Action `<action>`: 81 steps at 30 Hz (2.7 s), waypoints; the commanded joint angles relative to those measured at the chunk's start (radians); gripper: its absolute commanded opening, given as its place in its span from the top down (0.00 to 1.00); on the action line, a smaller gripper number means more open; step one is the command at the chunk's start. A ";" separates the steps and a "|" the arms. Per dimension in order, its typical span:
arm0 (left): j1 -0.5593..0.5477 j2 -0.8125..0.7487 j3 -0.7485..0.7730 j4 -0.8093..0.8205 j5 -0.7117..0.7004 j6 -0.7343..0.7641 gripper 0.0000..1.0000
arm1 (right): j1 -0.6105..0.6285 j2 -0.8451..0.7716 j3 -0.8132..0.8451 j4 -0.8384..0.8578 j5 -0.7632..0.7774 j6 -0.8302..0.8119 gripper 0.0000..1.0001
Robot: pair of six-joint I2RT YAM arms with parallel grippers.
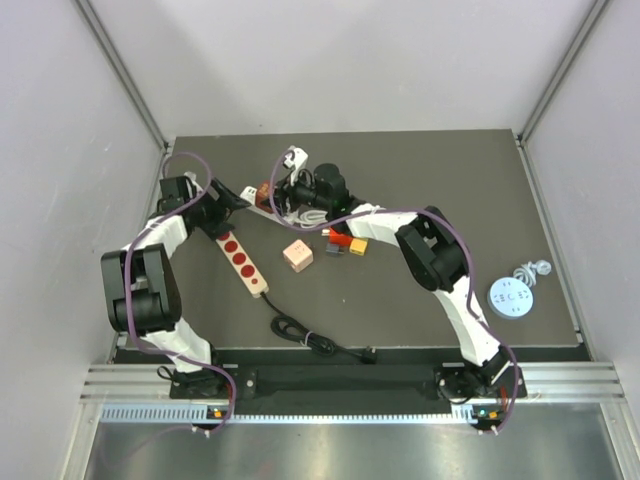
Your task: Pull the plug off the socket
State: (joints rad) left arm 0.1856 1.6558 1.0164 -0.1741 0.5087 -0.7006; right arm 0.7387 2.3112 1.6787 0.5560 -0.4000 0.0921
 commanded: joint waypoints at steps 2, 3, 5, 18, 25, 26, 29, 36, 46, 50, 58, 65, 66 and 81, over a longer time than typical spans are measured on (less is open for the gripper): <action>0.003 0.004 -0.001 0.241 0.123 -0.077 0.05 | -0.016 -0.114 0.010 0.153 -0.056 0.066 1.00; 0.003 0.010 0.005 0.254 0.116 -0.086 0.05 | -0.016 -0.116 0.009 0.162 -0.063 0.075 1.00; 0.002 0.034 0.011 0.272 0.116 -0.105 0.06 | -0.016 -0.115 0.009 0.168 -0.072 0.095 1.00; -0.028 0.136 0.039 0.440 0.146 -0.231 0.21 | -0.018 -0.095 0.013 0.217 -0.108 0.162 1.00; -0.041 0.150 0.053 0.305 0.082 -0.136 0.77 | -0.019 -0.076 0.026 0.268 -0.082 0.210 1.00; -0.043 0.147 0.071 0.264 0.050 -0.111 0.90 | -0.021 -0.079 0.018 0.284 -0.062 0.216 1.00; -0.057 0.130 0.106 0.092 -0.098 -0.001 1.00 | -0.019 -0.110 -0.056 0.392 0.005 0.231 1.00; -0.072 0.134 0.076 0.033 -0.217 0.081 1.00 | -0.024 -0.150 -0.116 0.467 0.118 0.257 1.00; -0.071 0.173 0.047 0.099 -0.167 0.058 1.00 | -0.160 -0.098 -0.185 0.743 0.059 0.618 1.00; -0.066 0.176 0.056 0.101 -0.165 0.050 1.00 | -0.111 -0.107 -0.156 0.620 0.064 0.503 1.00; -0.061 0.179 0.048 0.082 -0.202 0.059 1.00 | 0.077 -0.226 -0.106 0.222 0.337 -0.143 1.00; -0.055 0.180 0.022 0.139 -0.180 0.036 1.00 | -0.027 -0.246 -0.125 0.321 0.168 0.163 1.00; -0.054 0.179 0.019 0.142 -0.180 0.033 1.00 | -0.050 -0.242 -0.143 0.365 0.133 0.238 1.00; -0.046 0.179 0.019 0.128 -0.179 0.044 1.00 | -0.050 -0.275 -0.123 0.240 0.164 0.183 1.00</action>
State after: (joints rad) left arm 0.1398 1.8263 1.0431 -0.0017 0.4236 -0.7757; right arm 0.6250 2.1258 1.5139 0.7780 -0.2646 0.3859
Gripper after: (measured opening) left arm 0.438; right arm 0.588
